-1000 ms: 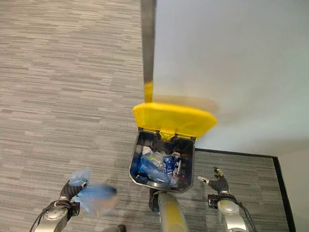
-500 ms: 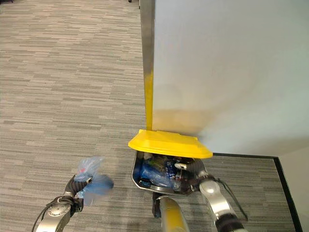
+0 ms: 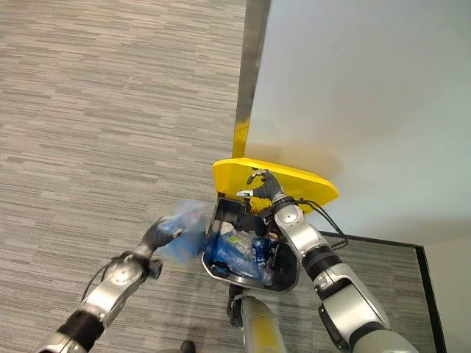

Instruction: Gather garbage on tea table into small bin, then transfer packed bag to large trash can.

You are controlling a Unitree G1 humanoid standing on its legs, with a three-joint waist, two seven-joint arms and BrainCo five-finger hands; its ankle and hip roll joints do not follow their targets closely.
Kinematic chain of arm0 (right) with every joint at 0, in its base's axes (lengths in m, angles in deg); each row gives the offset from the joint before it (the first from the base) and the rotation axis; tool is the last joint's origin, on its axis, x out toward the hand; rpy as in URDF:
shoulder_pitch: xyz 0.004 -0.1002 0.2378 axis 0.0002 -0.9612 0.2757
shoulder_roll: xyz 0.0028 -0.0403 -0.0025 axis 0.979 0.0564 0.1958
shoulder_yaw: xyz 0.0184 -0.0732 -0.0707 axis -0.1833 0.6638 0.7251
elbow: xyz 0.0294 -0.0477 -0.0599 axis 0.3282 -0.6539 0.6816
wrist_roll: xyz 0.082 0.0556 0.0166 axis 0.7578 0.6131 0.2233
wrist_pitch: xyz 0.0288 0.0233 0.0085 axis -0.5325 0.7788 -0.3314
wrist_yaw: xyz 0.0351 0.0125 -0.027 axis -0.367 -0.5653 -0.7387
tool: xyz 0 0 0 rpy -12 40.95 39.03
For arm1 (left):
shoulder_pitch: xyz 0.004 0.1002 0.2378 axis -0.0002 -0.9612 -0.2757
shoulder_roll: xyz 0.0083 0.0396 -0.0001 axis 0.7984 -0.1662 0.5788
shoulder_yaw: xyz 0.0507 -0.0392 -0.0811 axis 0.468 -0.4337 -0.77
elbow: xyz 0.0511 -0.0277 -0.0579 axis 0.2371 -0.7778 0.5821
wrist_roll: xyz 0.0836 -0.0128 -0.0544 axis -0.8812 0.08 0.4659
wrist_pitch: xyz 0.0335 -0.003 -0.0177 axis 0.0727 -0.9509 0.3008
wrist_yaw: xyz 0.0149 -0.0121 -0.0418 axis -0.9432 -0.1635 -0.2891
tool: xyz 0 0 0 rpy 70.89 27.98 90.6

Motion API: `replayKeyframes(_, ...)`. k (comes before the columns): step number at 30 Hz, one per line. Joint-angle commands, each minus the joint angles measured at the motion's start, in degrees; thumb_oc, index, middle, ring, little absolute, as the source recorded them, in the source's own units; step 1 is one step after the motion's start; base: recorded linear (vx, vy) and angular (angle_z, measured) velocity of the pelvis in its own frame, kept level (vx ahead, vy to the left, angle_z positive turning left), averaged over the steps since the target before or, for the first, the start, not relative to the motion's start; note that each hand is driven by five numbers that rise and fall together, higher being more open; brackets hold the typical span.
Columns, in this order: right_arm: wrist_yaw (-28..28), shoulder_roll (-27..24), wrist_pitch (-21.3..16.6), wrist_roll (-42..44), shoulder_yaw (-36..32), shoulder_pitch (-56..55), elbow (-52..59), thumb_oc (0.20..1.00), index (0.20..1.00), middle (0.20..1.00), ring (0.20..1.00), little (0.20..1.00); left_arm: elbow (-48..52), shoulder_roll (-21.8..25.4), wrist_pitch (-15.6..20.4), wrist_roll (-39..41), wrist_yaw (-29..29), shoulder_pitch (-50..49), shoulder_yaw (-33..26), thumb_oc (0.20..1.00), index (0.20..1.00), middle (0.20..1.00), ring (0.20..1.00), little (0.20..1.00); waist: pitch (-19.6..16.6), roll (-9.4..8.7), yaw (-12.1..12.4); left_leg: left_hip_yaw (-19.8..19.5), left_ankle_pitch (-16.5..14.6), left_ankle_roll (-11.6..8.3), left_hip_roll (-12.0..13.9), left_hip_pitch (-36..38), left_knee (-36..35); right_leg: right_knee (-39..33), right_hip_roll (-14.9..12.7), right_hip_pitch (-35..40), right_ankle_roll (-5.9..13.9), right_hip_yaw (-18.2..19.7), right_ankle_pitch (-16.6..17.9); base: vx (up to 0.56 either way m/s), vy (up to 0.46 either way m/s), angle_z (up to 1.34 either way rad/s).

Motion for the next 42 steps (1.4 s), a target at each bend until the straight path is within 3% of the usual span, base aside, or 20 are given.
replayKeyframes(1,3.2,0.0,-3.4,0.4,-1.7,7.4,-1.1,1.0,1.0,1.0,1.0,1.0,5.6,0.3,5.3,1.4,0.3,4.1,2.2,0.2,0.2,0.2,0.2,0.2,0.9,-1.36,0.2,-0.6,-6.5,3.79,-4.5,6.0,-2.3,-16.0,-3.9,-1.3,13.45,1.7,16.3,-0.04,-0.013,-0.17)
replayKeyframes(4,3.4,-0.6,-3.6,-0.1,0.3,10.3,-1.8,1.0,1.0,1.0,1.0,1.0,4.3,-0.9,5.4,0.2,-0.8,12.8,6.6,0.2,0.2,0.2,0.2,0.2,1.6,-1.6,-1.2,0.2,-6.7,3.74,-4.7,6.0,-2.3,-16.0,-3.7,-1.7,13.76,2.3,16.5,-0.05,-0.005,-0.2)
replayKeyframes(6,3.5,-0.6,-3.0,-0.2,1.6,13.0,-3.2,1.0,1.0,1.0,1.0,1.0,-1.6,-1.9,4.5,-1.6,-2.0,16.9,8.6,0.2,0.2,0.2,0.2,0.2,2.4,-1.45,-2.3,1.2,-6.6,3.72,-5.0,5.8,-2.4,-15.9,-3.7,-2.3,13.88,2.9,16.8,-0.05,0.019,-0.22)
replayKeyframes(16,5.2,-1.3,-2.8,0.5,4.4,18.4,-4.0,1.0,1.0,1.0,1.0,1.0,-22.0,-4.5,1.3,-14.0,-4.3,27.4,15.7,0.2,0.2,0.2,0.2,0.2,7.3,0.72,-6.9,2.9,-6.7,4.04,-6.8,1.4,-0.1,-14.0,-3.7,-7.6,13.72,5.8,17.3,-0.04,0.05,-0.17)
replayKeyframes(17,5.3,-1.4,-3.2,0.7,4.6,18.5,-2.9,1.0,1.0,1.0,1.0,1.0,-24.0,-5.2,0.9,-15.7,-4.2,28.4,16.4,0.395,0.395,0.395,0.395,0.395,8.2,0.86,-7.6,3.1,-6.9,4.06,-7.0,0.5,0.9,-13.7,-3.8,-8.3,13.68,6.2,17.3,-0.03,0.055,0.02)
replayKeyframes(18,5.4,-1.5,-3.3,0.8,4.6,18.2,-2.3,1.0,1.0,1.0,1.0,1.0,-25.6,-5.6,0.4,-16.8,-4.3,28.4,16.4,0.912,0.912,0.912,0.912,0.912,8.6,0.9,-8.0,3.2,-7.0,4.04,-7.1,0.2,1.3,-13.5,-3.7,-8.7,13.73,6.5,17.4,-0.01,0.045,-0.05)
replayKeyframes(19,5.4,-1.6,-3.4,0.8,4.7,17.9,-1.5,1.0,1.0,1.0,1.0,1.0,-26.7,-5.9,0.0,-17.8,-4.6,28.6,16.3,1.0,1.0,1.0,1.0,1.0,8.8,0.9,-8.3,3.2,-7.1,4.01,-7.2,-0.2,1.7,-13.5,-3.7,-8.9,13.75,6.7,17.4,0.0,0.0,0.0)
replayKeyframes(26,4.6,-1.3,-3.7,1.2,2.8,11.3,1.7,1.0,1.0,1.0,1.0,1.0,-26.3,-5.0,-0.5,-18.4,-5.2,23.1,12.1,1.0,1.0,1.0,1.0,1.0,7.4,0.93,-8.3,3.4,-7.0,3.93,-6.7,-0.3,1.4,-13.8,-3.1,-9.1,13.66,7.2,17.8,0.0,0.0,0.0)
replayKeyframes(32,2.9,-1.8,-3.6,-0.7,0.0,2.8,7.0,1.0,1.0,1.0,1.0,1.0,-22.1,-3.9,-0.4,-13.6,-5.2,15.5,5.6,1.0,1.0,1.0,1.0,1.0,4.6,0.23,-7.9,2.7,-7.4,3.88,-5.8,2.0,0.9,-15.0,-3.3,-6.6,14.04,6.8,17.9,0.02,-0.019,0.06)
replayKeyframes(37,0.5,-2.6,-3.5,-3.7,-6.1,-10.3,13.4,1.0,1.0,1.0,1.0,1.0,-12.6,0.1,0.7,-8.1,-3.6,2.9,-3.7,1.0,1.0,1.0,1.0,1.0,1.7,-1.72,-5.8,1.9,-7.9,3.27,-4.9,3.9,2.3,-17.5,-4.0,-1.6,14.02,6.4,18.0,-0.02,-0.041,0.18)
replayKeyframes(42,-1.6,-3.7,-2.8,-7.3,-13.3,-22.3,16.8,1.0,1.0,1.0,1.0,1.0,-7.4,5.5,0.8,-7.0,-2.2,-11.9,-16.3,1.0,1.0,1.0,1.0,1.0,1.4,-4.36,-2.4,2.2,-7.6,4.04,-6.6,3.3,6.1,-22.4,-5.0,3.6,15.47,3.7,19.0,-0.12,0.033,0.15)
